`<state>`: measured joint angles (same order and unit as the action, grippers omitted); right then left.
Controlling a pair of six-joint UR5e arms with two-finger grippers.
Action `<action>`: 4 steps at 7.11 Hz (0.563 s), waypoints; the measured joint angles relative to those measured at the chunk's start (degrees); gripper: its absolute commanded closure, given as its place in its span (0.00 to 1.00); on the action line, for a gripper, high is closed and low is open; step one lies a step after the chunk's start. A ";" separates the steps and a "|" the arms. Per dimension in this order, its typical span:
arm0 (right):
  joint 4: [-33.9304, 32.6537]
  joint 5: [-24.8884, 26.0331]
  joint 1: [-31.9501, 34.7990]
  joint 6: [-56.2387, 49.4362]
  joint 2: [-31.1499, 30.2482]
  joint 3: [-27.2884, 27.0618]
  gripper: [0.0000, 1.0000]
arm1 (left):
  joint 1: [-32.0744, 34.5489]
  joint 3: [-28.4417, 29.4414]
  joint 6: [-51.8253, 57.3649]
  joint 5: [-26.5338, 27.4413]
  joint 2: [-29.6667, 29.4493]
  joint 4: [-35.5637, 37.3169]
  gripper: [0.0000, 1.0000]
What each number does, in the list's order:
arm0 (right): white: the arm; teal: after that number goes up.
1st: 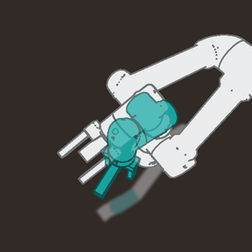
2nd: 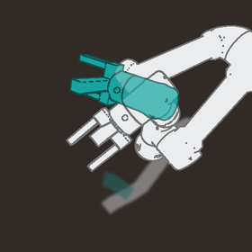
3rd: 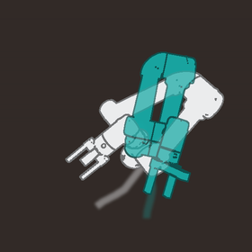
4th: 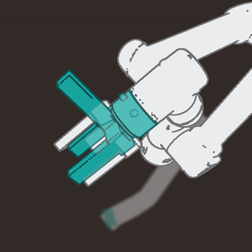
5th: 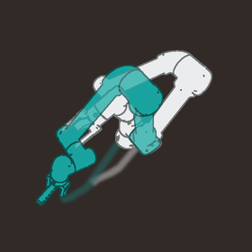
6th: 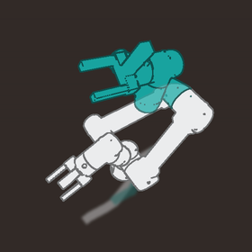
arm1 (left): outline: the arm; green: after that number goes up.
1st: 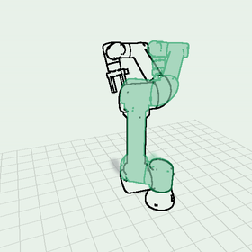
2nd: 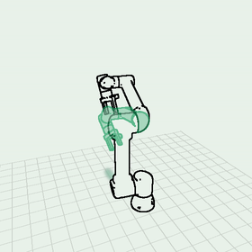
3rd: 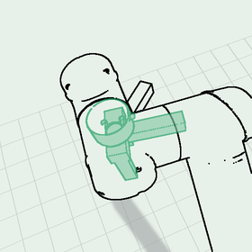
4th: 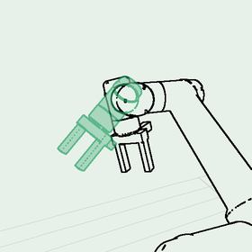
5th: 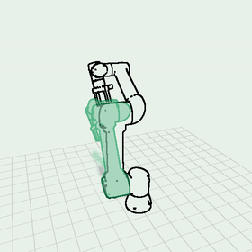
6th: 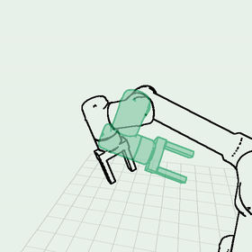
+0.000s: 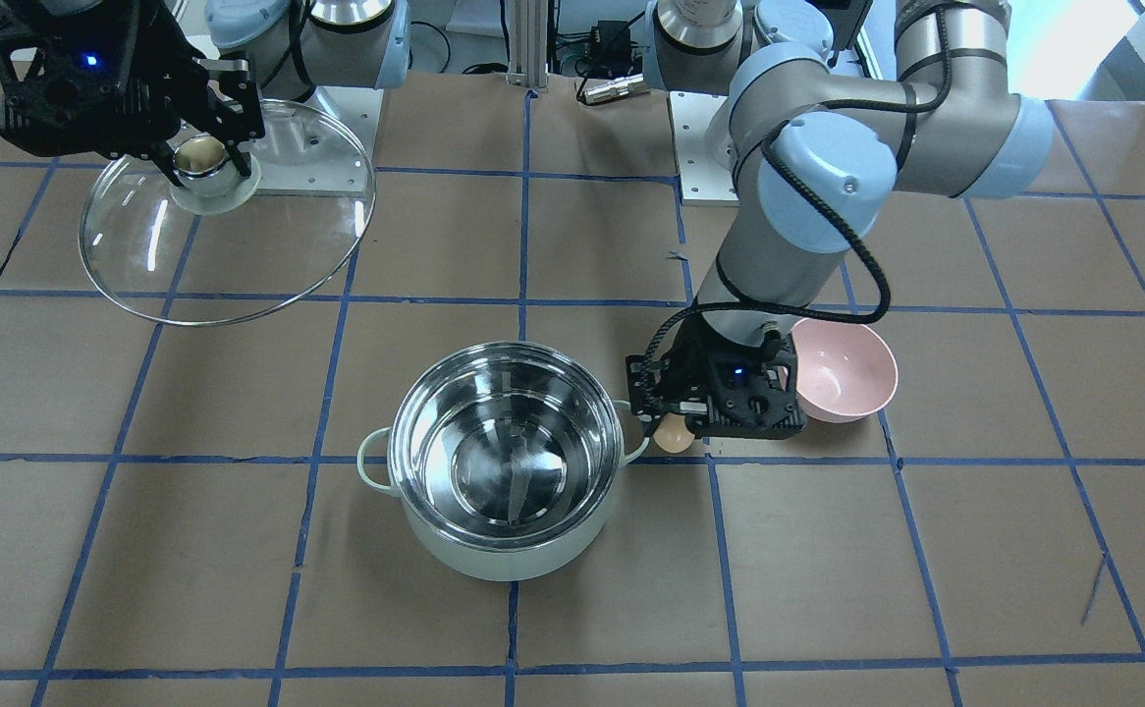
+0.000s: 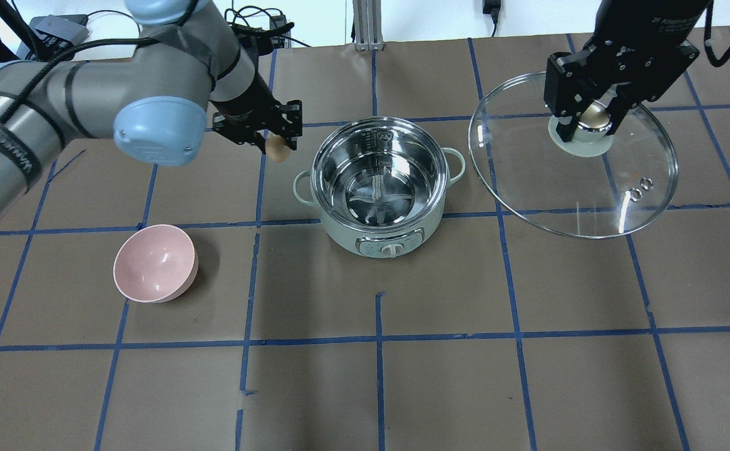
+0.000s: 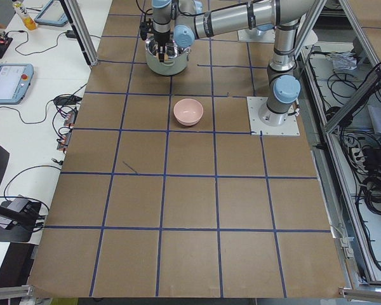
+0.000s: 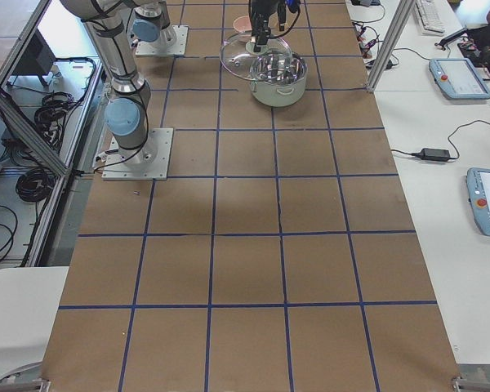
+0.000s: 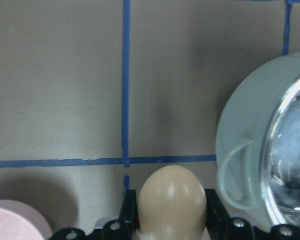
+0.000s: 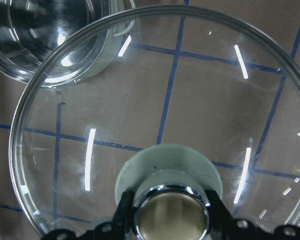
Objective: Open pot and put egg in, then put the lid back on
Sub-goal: 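Carry the egg with the left gripper over the open pot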
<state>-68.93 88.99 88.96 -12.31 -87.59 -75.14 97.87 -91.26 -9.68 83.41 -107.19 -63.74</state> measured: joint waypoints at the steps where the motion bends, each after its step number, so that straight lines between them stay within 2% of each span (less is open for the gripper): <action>1: -0.02 0.61 0.02 -0.97 -0.02 0.00 0.85 | 2.75 2.63 -2.94 -0.10 -2.83 1.31 0.85; 4: 0.18 0.80 0.02 -1.67 -0.04 0.00 0.84 | 6.86 4.90 -4.71 0.01 -7.26 3.32 0.85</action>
<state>-68.76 89.78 88.98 -13.97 -87.63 -75.15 104.74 -86.36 -14.39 83.42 -114.45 -60.43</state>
